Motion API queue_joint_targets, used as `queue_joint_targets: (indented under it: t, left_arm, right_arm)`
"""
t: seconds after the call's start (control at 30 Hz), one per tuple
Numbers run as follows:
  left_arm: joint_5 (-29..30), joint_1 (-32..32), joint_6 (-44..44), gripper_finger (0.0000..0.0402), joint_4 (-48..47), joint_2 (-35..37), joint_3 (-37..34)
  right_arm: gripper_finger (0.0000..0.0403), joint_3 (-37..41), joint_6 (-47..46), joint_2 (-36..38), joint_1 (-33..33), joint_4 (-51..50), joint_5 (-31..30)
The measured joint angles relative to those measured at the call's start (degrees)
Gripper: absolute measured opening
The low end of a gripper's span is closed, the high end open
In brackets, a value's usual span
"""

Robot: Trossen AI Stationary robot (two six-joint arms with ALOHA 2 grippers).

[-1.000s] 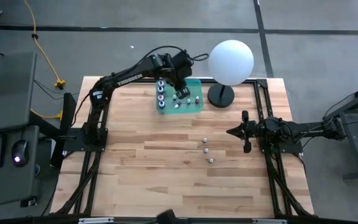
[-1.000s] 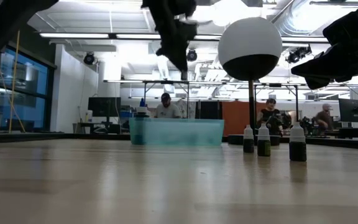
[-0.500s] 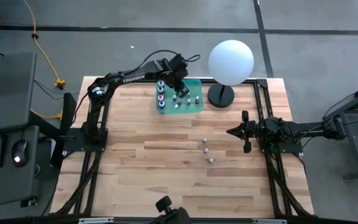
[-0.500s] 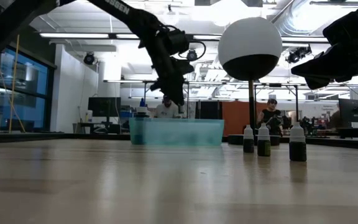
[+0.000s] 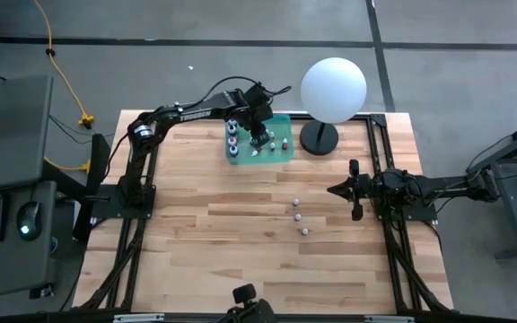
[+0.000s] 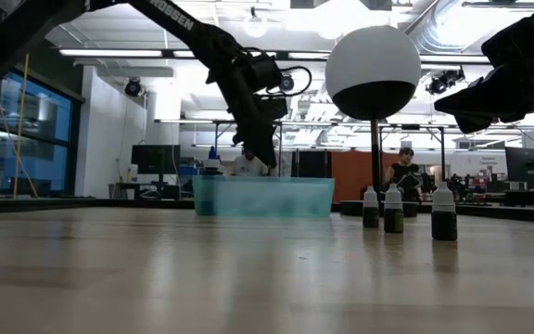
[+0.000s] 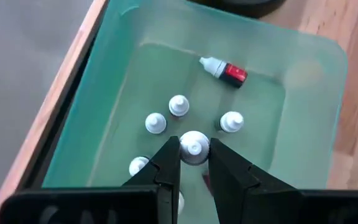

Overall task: Pick & Place food coloring
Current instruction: Put the small black food coloring bottle into the green bin

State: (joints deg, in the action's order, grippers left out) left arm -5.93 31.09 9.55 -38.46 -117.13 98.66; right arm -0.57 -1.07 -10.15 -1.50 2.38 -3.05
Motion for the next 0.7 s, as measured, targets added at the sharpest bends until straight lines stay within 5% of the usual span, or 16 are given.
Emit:
queue_joint_targets:
  t: [0.7]
  left_arm:
    - [-8.23,3.26,10.51,0.0056,-1.44,-0.25,0.00]
  right_arm:
    - [0.0000,-0.01,0.01,0.00,-0.02,-0.01,0.00]
